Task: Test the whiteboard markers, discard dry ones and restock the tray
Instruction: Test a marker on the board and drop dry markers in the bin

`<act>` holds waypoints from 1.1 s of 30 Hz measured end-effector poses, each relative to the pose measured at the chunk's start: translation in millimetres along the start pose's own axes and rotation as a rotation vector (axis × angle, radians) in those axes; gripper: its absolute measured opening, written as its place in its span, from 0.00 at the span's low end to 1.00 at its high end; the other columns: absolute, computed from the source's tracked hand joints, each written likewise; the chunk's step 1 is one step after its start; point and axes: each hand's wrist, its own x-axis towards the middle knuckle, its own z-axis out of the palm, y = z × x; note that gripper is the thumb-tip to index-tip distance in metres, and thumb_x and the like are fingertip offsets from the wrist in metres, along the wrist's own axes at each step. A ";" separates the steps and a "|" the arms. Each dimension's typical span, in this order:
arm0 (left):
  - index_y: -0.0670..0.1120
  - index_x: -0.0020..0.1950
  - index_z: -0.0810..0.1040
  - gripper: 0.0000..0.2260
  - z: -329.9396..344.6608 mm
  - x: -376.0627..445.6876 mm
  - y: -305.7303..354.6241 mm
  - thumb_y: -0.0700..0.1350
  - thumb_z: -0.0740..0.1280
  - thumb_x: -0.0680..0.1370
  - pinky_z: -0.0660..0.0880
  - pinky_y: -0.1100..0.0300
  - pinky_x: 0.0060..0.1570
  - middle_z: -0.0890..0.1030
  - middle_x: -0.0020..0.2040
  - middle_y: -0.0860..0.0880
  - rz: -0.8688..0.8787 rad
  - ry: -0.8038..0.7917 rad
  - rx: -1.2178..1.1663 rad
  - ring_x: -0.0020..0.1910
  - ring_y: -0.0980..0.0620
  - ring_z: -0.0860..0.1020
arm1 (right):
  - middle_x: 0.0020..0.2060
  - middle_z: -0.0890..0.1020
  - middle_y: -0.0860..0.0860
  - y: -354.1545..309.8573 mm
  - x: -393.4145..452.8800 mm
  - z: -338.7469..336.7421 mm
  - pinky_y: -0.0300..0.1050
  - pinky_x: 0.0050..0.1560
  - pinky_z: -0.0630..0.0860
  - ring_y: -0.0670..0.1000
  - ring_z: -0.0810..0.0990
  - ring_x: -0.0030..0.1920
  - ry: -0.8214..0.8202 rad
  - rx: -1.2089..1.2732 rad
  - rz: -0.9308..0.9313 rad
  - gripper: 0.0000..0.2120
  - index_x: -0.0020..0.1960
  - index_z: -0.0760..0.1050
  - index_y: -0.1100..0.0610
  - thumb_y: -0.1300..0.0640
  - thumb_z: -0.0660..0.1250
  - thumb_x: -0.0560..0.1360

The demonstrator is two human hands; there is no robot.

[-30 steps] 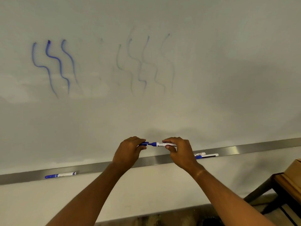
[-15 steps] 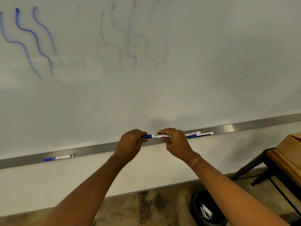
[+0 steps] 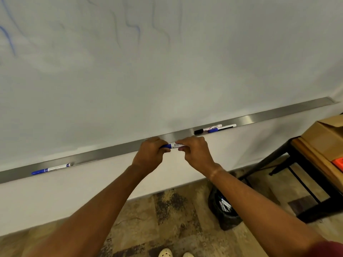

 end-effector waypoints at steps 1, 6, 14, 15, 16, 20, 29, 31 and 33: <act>0.42 0.48 0.83 0.05 1.4 0.9 -2.2 0.41 0.70 0.74 0.70 0.58 0.38 0.81 0.40 0.45 0.011 -0.024 -0.003 0.37 0.48 0.76 | 0.45 0.85 0.54 1.4 -3.5 1.6 0.50 0.49 0.77 0.55 0.81 0.43 -0.003 -0.006 0.024 0.11 0.54 0.83 0.58 0.64 0.72 0.72; 0.41 0.48 0.82 0.06 11.1 10.0 -4.8 0.42 0.69 0.75 0.72 0.55 0.37 0.81 0.39 0.45 0.112 -0.082 0.040 0.37 0.47 0.76 | 0.48 0.85 0.52 8.9 -10.8 2.5 0.49 0.51 0.71 0.54 0.81 0.46 0.002 -0.136 0.092 0.12 0.55 0.81 0.56 0.61 0.72 0.72; 0.40 0.60 0.78 0.19 47.3 12.4 -0.1 0.49 0.71 0.74 0.76 0.47 0.52 0.81 0.54 0.41 0.219 -0.213 0.215 0.50 0.41 0.79 | 0.50 0.84 0.52 25.1 -39.9 -1.6 0.48 0.54 0.70 0.54 0.80 0.47 0.027 -0.342 0.221 0.13 0.58 0.79 0.56 0.59 0.69 0.74; 0.41 0.64 0.76 0.21 54.8 11.4 1.2 0.51 0.69 0.75 0.73 0.46 0.57 0.79 0.59 0.42 0.219 -0.248 0.207 0.55 0.41 0.78 | 0.50 0.84 0.51 28.8 -46.5 -2.7 0.48 0.55 0.71 0.53 0.80 0.47 0.032 -0.349 0.253 0.13 0.59 0.79 0.56 0.59 0.69 0.74; 0.41 0.67 0.73 0.23 62.3 10.5 3.0 0.53 0.67 0.76 0.71 0.47 0.60 0.77 0.63 0.42 0.228 -0.284 0.203 0.60 0.42 0.75 | 0.50 0.84 0.51 32.6 -53.3 -3.8 0.48 0.55 0.71 0.53 0.80 0.48 0.033 -0.359 0.282 0.13 0.59 0.79 0.55 0.59 0.68 0.75; 0.44 0.74 0.63 0.30 90.9 6.6 16.4 0.59 0.62 0.77 0.64 0.51 0.67 0.66 0.73 0.43 0.302 -0.380 0.199 0.69 0.44 0.67 | 0.50 0.84 0.50 45.3 -82.2 -12.3 0.49 0.55 0.71 0.53 0.79 0.49 0.023 -0.382 0.383 0.13 0.59 0.79 0.56 0.59 0.67 0.75; 0.47 0.78 0.45 0.42 153.1 8.8 55.7 0.68 0.58 0.73 0.53 0.51 0.72 0.49 0.78 0.42 0.377 -0.529 0.205 0.76 0.45 0.49 | 0.46 0.83 0.51 103.4 -148.6 -34.9 0.50 0.49 0.72 0.54 0.80 0.45 0.000 -0.462 0.559 0.12 0.55 0.79 0.55 0.59 0.66 0.72; 0.48 0.78 0.43 0.43 170.8 8.7 65.7 0.69 0.57 0.73 0.51 0.51 0.73 0.47 0.78 0.42 0.376 -0.549 0.212 0.76 0.45 0.46 | 0.47 0.83 0.51 122.3 -163.2 -37.3 0.49 0.49 0.71 0.54 0.80 0.47 -0.019 -0.461 0.600 0.13 0.56 0.79 0.55 0.59 0.67 0.72; 0.47 0.78 0.43 0.44 188.1 8.2 74.8 0.69 0.57 0.72 0.50 0.51 0.73 0.46 0.78 0.43 0.362 -0.570 0.214 0.76 0.46 0.45 | 0.49 0.83 0.52 141.5 -176.9 -39.9 0.50 0.51 0.73 0.54 0.80 0.50 -0.050 -0.448 0.629 0.13 0.57 0.79 0.56 0.59 0.67 0.73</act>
